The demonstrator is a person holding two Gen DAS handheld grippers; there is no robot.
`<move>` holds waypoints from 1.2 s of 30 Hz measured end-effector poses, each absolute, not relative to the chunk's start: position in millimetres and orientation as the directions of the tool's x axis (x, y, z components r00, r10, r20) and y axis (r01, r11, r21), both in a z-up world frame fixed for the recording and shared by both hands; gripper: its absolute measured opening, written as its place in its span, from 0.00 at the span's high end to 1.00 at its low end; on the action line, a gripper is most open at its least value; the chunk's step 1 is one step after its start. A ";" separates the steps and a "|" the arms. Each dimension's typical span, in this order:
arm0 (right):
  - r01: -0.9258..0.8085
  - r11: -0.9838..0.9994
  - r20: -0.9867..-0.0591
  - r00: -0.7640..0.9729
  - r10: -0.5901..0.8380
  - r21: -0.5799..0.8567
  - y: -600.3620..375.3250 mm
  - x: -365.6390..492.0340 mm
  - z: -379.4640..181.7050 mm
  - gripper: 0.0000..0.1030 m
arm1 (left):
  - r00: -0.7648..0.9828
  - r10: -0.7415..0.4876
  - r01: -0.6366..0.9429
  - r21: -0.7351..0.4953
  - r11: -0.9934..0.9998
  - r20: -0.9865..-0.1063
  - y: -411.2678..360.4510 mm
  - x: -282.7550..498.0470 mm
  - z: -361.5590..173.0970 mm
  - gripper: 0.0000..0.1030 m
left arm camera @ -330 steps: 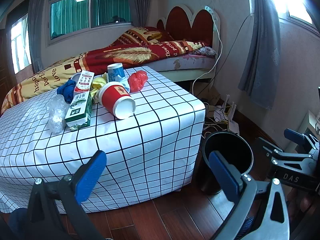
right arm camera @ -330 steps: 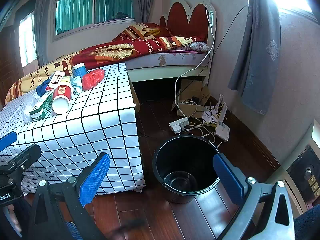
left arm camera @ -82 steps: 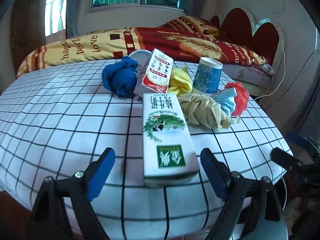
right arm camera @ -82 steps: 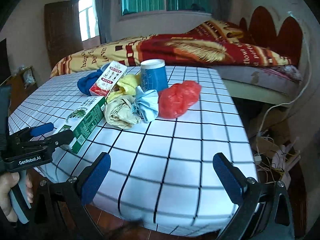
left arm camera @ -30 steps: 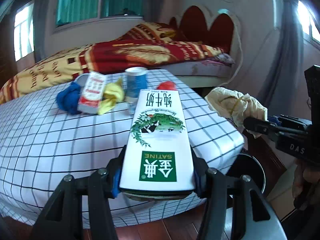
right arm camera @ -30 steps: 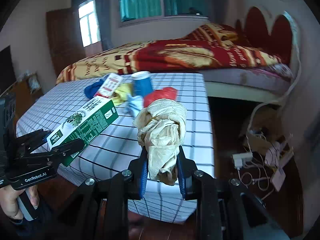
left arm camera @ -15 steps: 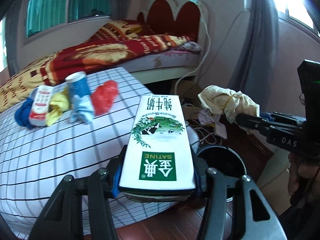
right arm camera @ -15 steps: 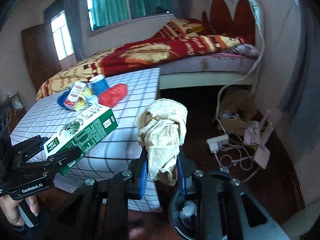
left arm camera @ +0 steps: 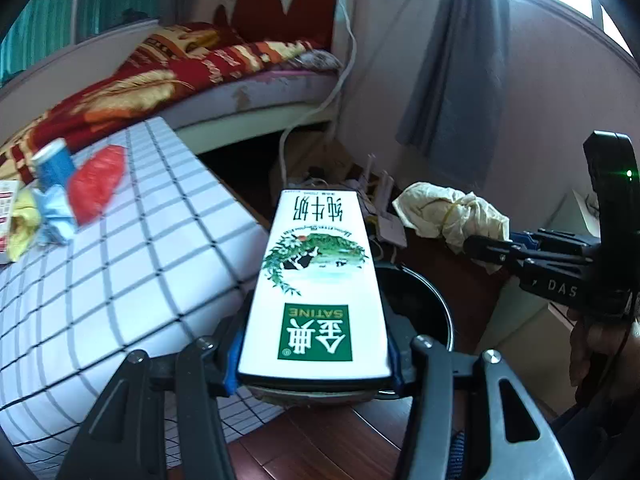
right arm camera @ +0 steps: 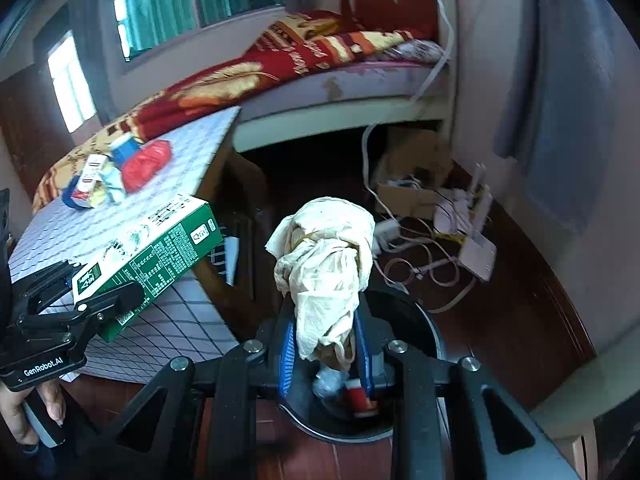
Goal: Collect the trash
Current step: 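Carry the milk carton and beige cloth over the bin and release both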
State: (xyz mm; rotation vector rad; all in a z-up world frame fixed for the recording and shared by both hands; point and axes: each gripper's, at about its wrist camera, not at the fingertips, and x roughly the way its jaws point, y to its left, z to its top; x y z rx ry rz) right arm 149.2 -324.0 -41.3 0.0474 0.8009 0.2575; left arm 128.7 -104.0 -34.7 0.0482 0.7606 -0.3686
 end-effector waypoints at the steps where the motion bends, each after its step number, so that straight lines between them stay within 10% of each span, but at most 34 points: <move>1: -0.198 0.970 -0.710 0.662 0.238 0.141 -330.8 147.3 -45.9 0.73 | 0.655 -0.315 0.352 -0.092 0.931 -0.687 -108.8 128.2 -37.9 0.47; 20: -0.205 0.968 -0.839 0.494 0.230 0.145 -364.7 158.1 -159.0 0.73 | 0.444 -0.378 0.451 -0.162 0.878 -0.812 -165.6 160.6 -120.3 0.47; 21: -0.212 0.968 -0.842 0.490 0.226 0.136 -361.7 160.6 -163.5 0.71 | 0.437 -0.378 0.451 -0.165 0.877 -0.816 -167.0 162.7 -124.5 0.46; 24: -0.199 0.979 -0.867 0.479 0.135 0.043 -355.2 169.4 -182.3 0.14 | 0.445 -0.323 0.416 -0.126 0.900 -0.836 -168.1 168.6 -134.2 0.17; 26: -0.175 0.985 -0.871 0.482 0.093 0.008 -359.0 171.2 -189.6 0.11 | 0.466 -0.311 0.396 -0.119 0.911 -0.828 -164.5 165.9 -134.6 0.00; 36: -0.100 0.994 -0.858 0.514 0.007 -0.052 -372.3 170.2 -178.4 0.00 | 0.521 -0.260 0.353 -0.072 0.933 -0.813 -150.7 156.1 -127.4 0.00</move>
